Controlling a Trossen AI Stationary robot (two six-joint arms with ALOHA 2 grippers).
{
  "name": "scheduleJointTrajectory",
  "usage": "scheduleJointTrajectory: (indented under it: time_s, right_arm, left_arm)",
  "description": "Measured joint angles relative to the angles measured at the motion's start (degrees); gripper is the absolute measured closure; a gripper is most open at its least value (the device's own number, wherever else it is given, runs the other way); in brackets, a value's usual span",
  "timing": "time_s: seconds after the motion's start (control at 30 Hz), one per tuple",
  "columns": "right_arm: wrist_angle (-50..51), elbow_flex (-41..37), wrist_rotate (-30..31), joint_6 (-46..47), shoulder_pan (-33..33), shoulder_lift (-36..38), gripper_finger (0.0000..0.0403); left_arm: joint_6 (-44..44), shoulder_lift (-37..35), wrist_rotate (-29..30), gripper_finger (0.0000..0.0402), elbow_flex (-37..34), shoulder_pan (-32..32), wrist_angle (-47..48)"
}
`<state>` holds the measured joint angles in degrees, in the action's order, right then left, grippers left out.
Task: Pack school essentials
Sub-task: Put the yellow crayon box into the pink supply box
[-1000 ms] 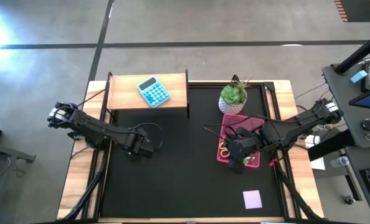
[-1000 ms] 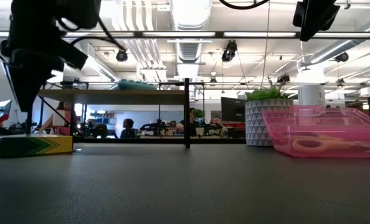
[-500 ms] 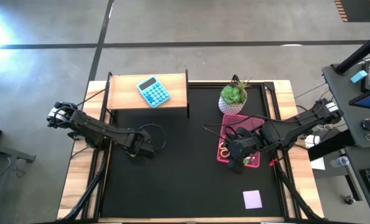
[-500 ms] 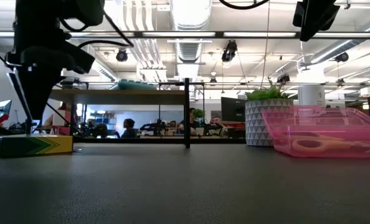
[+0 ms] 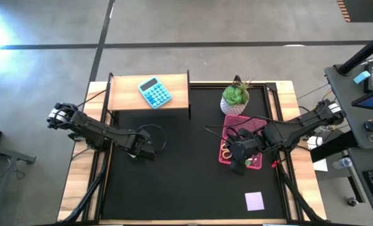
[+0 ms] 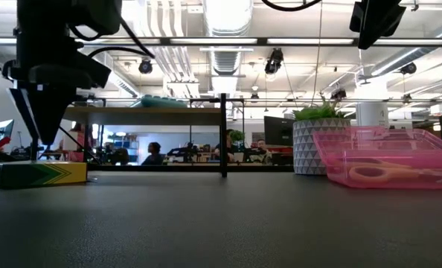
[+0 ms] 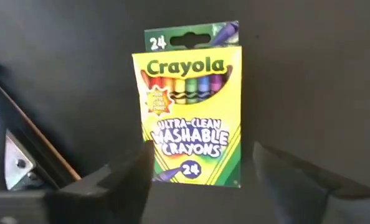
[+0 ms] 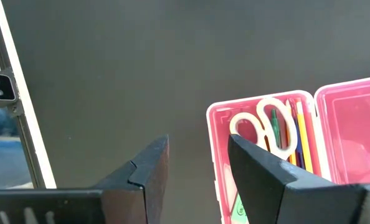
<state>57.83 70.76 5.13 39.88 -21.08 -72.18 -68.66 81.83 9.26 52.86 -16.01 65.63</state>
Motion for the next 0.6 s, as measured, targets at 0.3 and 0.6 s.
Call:
scheduleJointTrajectory:
  time_s: [0.3, 0.6]
  right_arm:
    - [-0.1, 0.0, 0.0, 0.0, 0.0, 0.0, 0.0248]
    - [-0.3, 0.0, 0.0, 0.0, 0.0, 0.0, 0.0248]
  left_arm:
    - [0.0, -0.1, 0.5, 0.0033, -6.8, 0.0, -6.8]
    - [-3.2, -0.1, 1.7, 0.0027, -10.5, 0.0, -10.6]
